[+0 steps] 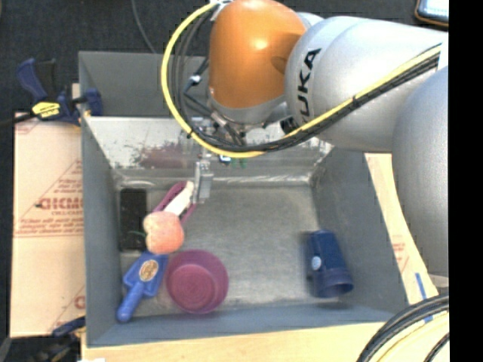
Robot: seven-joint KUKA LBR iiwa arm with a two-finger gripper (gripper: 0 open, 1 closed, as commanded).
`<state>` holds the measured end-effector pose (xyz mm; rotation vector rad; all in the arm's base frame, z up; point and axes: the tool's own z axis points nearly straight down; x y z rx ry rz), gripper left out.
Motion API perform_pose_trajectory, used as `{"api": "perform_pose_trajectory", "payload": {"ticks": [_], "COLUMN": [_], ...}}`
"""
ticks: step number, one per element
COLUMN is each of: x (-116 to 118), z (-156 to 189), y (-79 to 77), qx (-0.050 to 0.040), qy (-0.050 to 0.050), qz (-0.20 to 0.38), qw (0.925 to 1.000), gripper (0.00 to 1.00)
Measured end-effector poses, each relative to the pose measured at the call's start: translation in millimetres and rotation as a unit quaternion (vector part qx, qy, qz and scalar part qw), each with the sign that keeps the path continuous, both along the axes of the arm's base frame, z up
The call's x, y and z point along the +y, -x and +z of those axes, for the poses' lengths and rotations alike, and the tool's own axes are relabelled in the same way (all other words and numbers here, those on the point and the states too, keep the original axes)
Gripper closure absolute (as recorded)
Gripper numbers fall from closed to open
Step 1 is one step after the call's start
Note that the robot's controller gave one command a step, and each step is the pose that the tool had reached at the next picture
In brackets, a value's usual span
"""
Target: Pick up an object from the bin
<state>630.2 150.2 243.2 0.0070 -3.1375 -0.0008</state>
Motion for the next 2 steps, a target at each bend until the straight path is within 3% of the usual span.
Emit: {"api": "perform_pose_trajectory", "payload": {"ticks": [1, 2], "x": [-1, -13], "z": [5, -92], "y": [-1.6, -7.8], "qx": [-0.0043, -0.0054], "qy": [-0.001, 0.0], "qz": [-0.003, 0.104], "qw": [1.0, 0.9946], "gripper": [0.0, 0.0]}}
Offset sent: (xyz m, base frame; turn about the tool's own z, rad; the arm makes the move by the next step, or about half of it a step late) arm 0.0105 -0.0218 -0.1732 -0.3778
